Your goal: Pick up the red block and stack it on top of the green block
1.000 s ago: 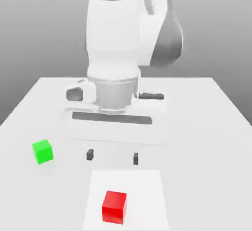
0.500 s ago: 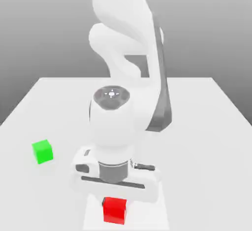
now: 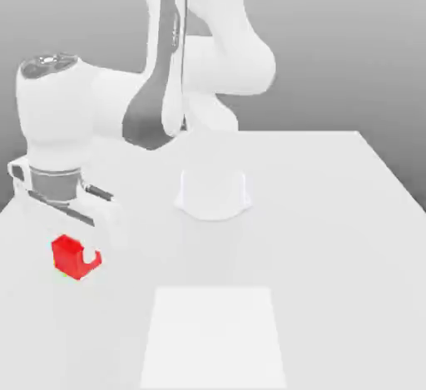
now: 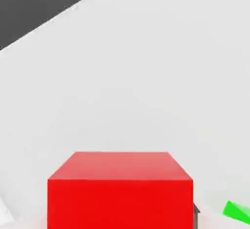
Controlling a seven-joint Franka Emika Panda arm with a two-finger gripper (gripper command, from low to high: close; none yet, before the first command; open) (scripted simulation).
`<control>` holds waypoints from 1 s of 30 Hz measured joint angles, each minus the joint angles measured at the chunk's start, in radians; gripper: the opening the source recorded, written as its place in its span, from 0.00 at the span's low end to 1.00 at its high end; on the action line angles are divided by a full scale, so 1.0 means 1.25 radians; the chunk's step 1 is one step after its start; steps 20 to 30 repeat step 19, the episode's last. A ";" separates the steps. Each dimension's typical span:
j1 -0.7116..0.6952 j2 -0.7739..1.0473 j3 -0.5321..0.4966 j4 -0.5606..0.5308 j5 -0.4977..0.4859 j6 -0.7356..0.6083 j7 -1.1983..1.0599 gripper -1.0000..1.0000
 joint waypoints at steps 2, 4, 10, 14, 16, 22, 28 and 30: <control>-0.046 -0.045 -0.041 -0.040 -0.010 -0.004 -0.011 0.00; -0.079 -0.072 -0.080 -0.071 -0.002 -0.003 -0.031 0.00; -0.025 0.003 -0.117 -0.075 0.165 0.049 -0.154 0.00; -0.007 0.061 -0.110 -0.070 0.252 0.092 -0.216 0.00; -0.003 0.086 -0.108 -0.069 0.275 0.116 -0.231 0.00; -0.007 0.117 -0.109 -0.070 0.271 0.156 -0.229 0.00; -0.007 0.117 -0.109 -0.070 0.271 0.156 -0.229 0.00; -0.007 0.117 -0.109 -0.070 0.271 0.156 -0.229 0.00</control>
